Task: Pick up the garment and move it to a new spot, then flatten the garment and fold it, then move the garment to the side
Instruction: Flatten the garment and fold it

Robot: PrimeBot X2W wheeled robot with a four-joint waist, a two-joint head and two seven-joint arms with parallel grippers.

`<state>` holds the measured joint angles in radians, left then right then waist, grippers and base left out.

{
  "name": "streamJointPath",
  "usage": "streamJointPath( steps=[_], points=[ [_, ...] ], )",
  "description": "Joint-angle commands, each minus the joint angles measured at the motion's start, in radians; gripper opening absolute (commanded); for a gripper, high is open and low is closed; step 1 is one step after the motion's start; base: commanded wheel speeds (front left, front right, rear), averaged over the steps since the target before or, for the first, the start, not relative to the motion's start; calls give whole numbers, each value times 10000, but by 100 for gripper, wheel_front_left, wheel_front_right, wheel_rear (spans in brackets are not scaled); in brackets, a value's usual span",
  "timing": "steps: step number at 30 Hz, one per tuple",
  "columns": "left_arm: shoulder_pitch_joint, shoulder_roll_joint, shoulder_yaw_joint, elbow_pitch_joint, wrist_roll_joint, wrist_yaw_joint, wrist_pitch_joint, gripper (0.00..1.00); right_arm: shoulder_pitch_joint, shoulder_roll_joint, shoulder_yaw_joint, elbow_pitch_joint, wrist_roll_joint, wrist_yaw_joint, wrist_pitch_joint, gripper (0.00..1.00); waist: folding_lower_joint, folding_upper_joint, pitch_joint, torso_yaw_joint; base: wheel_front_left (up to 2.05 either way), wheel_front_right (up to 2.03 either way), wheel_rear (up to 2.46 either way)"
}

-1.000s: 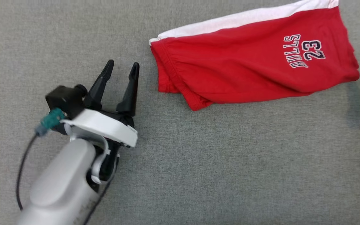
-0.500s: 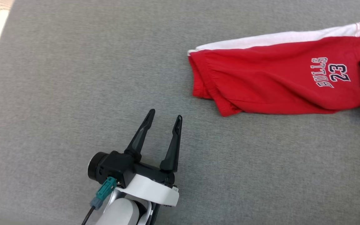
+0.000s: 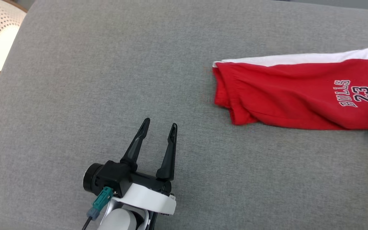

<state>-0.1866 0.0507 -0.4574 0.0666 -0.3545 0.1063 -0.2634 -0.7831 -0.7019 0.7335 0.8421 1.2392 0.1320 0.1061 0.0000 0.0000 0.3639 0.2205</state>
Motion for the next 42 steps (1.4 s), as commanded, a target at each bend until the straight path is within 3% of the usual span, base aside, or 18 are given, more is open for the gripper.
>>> streamJointPath(
  steps=[1, 7, 12, 21, 31, 42],
  points=[
    [180, 17, 58, -20, 83, -55, -9, 100, 120, -333, 30, -86, -134, -27, -120, 0, 0, 0, -121, -178, 0, 0, 0],
    [237, 17, 132, 69, 241, -221, -9, 100, -182, -1393, 316, -428, -973, -25, -274, 0, 0, 0, -232, -559, 0, 0, 0],
    [245, 19, 191, 181, 359, -287, -9, 100, -827, -1435, 501, -903, -1857, -25, -303, 0, 0, 0, -356, -794, 0, 0, 0],
    [399, 17, 202, 442, 344, -329, -10, 100, -1019, -98, 418, -2022, -2958, -24, 157, 0, 0, 0, -1007, -940, 0, 0, 0],
    [753, 18, -53, 485, 121, -330, -10, 100, -72, 1785, -399, -2960, -3623, -24, 585, 0, 0, 0, -1480, -459, 0, 0, 0],
    [662, 18, -217, 455, -71, -294, -10, 100, 603, 3162, -917, -2859, -4396, -24, 1179, 0, 0, 0, -1289, 8, 0, 0, 0]
  ],
)
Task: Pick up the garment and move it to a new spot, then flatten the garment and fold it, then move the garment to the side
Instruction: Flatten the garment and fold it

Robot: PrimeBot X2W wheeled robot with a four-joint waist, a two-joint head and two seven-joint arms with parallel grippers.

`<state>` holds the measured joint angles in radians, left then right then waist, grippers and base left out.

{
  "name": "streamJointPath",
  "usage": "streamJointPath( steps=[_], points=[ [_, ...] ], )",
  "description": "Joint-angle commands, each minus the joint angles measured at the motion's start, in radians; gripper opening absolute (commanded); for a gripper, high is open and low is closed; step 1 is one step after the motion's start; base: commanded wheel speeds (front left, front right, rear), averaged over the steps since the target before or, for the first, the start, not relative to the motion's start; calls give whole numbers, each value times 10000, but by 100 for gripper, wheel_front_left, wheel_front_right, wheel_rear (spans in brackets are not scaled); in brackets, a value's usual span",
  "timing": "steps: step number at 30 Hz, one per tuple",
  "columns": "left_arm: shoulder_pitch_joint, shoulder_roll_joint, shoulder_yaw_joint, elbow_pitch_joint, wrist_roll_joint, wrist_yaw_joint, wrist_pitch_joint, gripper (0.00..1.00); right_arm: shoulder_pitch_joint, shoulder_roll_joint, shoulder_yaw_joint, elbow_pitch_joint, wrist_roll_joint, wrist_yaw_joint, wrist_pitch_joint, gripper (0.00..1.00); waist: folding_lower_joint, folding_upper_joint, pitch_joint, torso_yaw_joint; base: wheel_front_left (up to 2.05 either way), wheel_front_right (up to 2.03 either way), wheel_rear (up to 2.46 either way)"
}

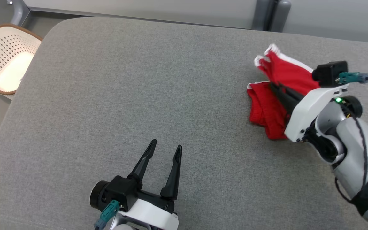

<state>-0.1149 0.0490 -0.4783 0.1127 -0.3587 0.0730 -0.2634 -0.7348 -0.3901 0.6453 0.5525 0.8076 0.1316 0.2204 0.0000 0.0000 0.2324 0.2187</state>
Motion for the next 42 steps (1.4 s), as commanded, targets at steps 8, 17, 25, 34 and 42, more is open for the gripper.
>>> streamJointPath(
  steps=[8, 17, 25, 34, 42],
  points=[
    [-202, 32, -76, -43, -161, 107, -10, 100, 487, 859, -35, 354, -290, -20, 142, 31, 0, 0, 154, 48, 0, 0, 0],
    [-85, 33, 135, -33, -203, 193, -10, 100, 1387, 1120, -299, -1083, 443, -20, -1714, 100, 0, 0, -36, -408, 0, 0, 0],
    [308, 36, 831, -440, 85, 340, -10, 100, 2409, -295, -824, -1818, -368, -14, -4074, 100, 0, 0, -539, -1241, 0, 0, 0],
    [1261, 38, 2186, -1394, 430, 596, -10, 100, 4123, -132, -2373, -2211, -1725, -14, -4859, 100, 0, 0, -1029, -2007, 0, 0, 0],
    [2265, 35, 3062, -2254, 1373, 597, -10, 100, 6204, 1372, -3806, -3478, -3408, -14, -4859, 100, 0, 0, -1727, -2303, 0, 0, 0]
  ],
)
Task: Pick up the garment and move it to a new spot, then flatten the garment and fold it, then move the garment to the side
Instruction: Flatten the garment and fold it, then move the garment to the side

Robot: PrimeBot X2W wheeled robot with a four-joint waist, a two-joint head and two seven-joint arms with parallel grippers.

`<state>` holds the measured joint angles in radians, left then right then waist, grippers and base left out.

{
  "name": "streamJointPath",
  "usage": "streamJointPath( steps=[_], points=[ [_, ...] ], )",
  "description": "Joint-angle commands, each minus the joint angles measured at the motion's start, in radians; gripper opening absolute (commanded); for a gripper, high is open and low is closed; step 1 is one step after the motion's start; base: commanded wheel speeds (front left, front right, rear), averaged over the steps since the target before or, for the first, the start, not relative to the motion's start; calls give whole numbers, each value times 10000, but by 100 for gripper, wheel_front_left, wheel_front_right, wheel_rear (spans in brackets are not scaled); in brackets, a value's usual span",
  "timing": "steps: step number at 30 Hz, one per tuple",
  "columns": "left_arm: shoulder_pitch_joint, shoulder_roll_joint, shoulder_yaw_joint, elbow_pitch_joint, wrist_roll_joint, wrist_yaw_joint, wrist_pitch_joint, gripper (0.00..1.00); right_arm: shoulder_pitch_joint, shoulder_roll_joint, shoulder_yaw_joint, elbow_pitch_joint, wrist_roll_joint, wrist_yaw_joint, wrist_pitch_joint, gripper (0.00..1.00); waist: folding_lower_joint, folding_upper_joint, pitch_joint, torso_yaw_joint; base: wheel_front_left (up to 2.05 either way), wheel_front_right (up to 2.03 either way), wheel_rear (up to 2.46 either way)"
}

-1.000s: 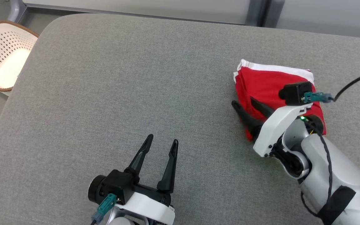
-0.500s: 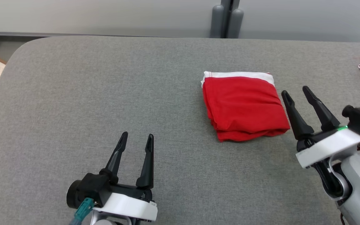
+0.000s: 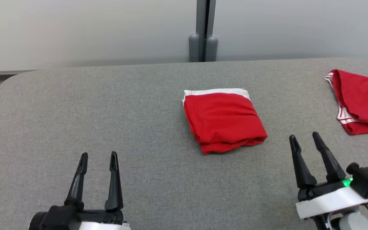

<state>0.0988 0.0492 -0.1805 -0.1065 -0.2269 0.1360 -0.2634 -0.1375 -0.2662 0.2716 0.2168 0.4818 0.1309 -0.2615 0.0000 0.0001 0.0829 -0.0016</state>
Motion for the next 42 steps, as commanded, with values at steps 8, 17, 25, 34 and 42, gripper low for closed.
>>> streamJointPath(
  steps=[8, 17, 25, 34, 42],
  points=[
    [867, 33, 477, 114, 208, 196, -10, 100, 1202, 803, -300, -736, -1189, -6, -28, 100, 0, -1, -743, -266, 0, 0, 0],
    [1349, 31, 413, 345, 637, 390, -10, 100, 1710, 1093, -407, -833, -1727, -6, -27, 100, 0, -1, -990, -330, 0, 0, 0],
    [1483, 33, 452, 608, 748, 339, -10, 100, 1832, 1240, -375, -802, -1642, -6, -28, 100, 0, -1, -1095, -306, 0, 0, 0],
    [1505, 33, 499, 723, 637, 240, -10, 100, 1923, 1286, -402, -886, -1591, -6, -27, 100, 0, -1, -1140, -300, 0, 0, 0],
    [1422, 33, 421, 828, 728, 140, -10, 100, 1904, 1275, -455, -903, -1639, -6, -27, 100, 0, -1, -1022, -173, 0, 0, 0]
  ],
)
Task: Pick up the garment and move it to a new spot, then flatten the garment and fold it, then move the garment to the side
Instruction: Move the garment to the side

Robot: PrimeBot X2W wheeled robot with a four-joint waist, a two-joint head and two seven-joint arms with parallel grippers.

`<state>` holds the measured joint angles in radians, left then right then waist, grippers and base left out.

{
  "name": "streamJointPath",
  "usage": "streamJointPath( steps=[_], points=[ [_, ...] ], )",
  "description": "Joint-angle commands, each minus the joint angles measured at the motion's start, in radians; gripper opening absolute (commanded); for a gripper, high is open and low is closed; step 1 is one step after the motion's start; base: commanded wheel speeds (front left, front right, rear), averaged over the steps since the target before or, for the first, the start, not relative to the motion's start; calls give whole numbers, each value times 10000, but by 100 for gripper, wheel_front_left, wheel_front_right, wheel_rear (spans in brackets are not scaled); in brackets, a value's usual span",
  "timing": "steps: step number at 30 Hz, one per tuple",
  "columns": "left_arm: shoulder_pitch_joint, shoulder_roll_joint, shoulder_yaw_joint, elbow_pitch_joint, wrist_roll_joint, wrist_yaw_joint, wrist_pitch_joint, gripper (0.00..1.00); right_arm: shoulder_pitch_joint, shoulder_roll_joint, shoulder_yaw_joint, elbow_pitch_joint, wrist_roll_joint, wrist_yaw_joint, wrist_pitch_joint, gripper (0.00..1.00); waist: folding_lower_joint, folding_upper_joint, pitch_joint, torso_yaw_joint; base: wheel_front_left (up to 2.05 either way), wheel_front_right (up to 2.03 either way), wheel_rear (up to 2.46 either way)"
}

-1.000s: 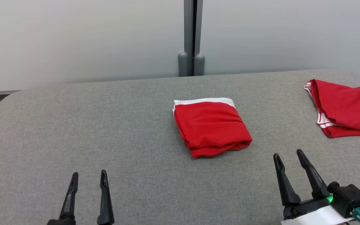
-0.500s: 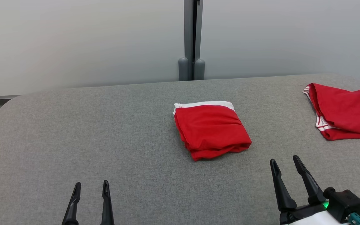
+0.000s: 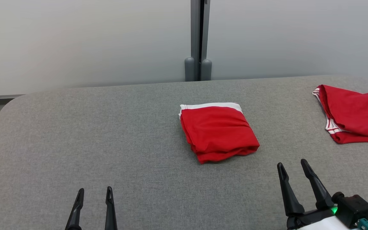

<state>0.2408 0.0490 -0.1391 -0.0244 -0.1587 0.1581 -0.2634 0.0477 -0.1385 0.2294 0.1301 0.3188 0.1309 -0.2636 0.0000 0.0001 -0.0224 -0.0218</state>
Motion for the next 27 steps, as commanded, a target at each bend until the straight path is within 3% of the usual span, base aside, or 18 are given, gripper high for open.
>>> streamJointPath(
  steps=[1, 6, 10, 13, 17, 20, 23, 27],
  points=[
    [-40, 35, -14, 19, 73, -88, -10, 100, -24, -9, 1, -20, 2, -6, -6, 100, 0, -1, 75, 64, 0, 0, 0],
    [-289, 35, -130, 44, 130, -160, -10, 100, -492, 64, 219, 454, 882, -6, -4, 100, 0, -1, 349, 248, 0, 0, 0],
    [-615, 28, -416, 92, 244, -272, -10, 100, -1790, -788, 1562, 1776, 2468, -6, -6, 100, 0, -1, 886, 483, 0, 0, 0],
    [-931, 36, -753, 82, 292, -318, -10, 100, -3051, -1577, 2570, 2323, 4658, -6, 394, 100, 0, -1, 1380, 749, 0, 0, 0],
    [-1431, 35, -1115, 150, 180, -478, -10, 100, -4338, -2883, 3063, 2148, 7891, -5, 2078, 100, 0, -1, 1932, 1125, 0, 0, 0],
    [-1748, 31, -1284, 212, 147, -511, -10, 100, -5043, -3743, 2809, 2214, 9941, -5, 3673, 100, 0, -1, 2351, 1385, 0, 0, 0],
    [-2027, 33, -1474, 179, 61, -449, -10, 100, -5527, -4318, 2455, 2595, 11384, -5, 5070, 100, 0, -1, 2765, 1658, 0, 0, 0],
    [-2372, 31, -1727, 157, -63, -353, -10, 100, -6118, -4787, 2149, 3313, 12367, -5, 6414, 100, 0, -1, 3314, 1985, 0, 0, 0]
  ],
)
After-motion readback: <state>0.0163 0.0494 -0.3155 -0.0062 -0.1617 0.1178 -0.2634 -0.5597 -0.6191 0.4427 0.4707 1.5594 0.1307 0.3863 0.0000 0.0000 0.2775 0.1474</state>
